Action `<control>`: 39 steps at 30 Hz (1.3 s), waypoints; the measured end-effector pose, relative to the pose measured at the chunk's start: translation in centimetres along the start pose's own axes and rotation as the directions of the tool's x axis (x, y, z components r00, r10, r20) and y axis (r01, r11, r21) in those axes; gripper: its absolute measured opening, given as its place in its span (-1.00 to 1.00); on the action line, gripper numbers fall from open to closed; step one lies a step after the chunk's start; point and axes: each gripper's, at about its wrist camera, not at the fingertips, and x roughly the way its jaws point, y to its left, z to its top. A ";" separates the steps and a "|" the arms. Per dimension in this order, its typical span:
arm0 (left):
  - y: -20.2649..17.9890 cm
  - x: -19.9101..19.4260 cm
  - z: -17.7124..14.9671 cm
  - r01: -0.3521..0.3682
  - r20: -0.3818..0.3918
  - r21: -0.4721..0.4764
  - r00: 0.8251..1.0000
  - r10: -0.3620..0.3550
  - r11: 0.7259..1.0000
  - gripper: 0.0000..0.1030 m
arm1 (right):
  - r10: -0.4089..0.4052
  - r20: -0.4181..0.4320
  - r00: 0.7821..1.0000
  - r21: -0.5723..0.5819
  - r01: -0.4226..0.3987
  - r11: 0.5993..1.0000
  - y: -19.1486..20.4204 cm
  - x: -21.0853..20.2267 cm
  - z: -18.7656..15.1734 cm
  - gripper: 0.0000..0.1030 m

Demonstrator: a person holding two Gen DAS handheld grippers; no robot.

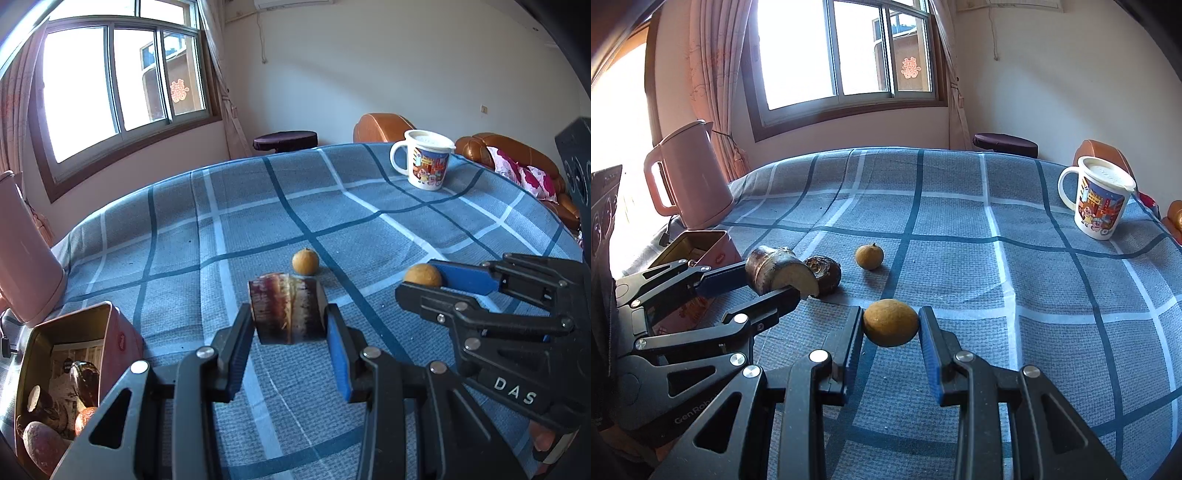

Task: Organize fruits
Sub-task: 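Lift the taro piece with the left tool while the right tool lifts the brown fruit, then carry the taro piece with the left tool while the right tool carries the brown fruit to the tin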

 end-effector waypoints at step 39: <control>0.1 -3.2 -0.4 -0.048 0.148 -0.022 0.988 0.051 0.999 -0.22 | 0.008 0.150 0.989 -0.049 0.000 0.999 1.1 -2.8 -0.3 -0.37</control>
